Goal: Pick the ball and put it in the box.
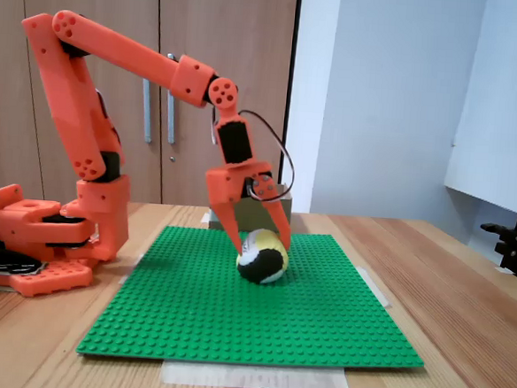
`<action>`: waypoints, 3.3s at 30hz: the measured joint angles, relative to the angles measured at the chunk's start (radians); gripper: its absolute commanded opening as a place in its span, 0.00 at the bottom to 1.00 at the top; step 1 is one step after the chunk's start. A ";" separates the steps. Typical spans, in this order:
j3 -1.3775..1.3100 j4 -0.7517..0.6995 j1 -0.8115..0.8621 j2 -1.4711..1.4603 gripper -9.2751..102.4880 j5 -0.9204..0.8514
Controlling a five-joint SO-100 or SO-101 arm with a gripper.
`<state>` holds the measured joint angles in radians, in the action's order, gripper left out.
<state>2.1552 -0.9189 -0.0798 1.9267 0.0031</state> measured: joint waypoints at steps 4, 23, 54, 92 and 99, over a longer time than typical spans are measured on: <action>0.023 0.031 0.000 0.002 0.33 -0.011; 0.041 0.081 -0.003 0.057 0.08 -0.023; -0.296 -0.172 -0.112 0.071 0.08 0.044; -0.554 -0.222 -0.673 0.064 0.08 0.072; -0.577 -0.202 -0.686 -0.008 0.08 0.078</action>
<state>1.5785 -1.1213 -0.7655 1.9190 0.0813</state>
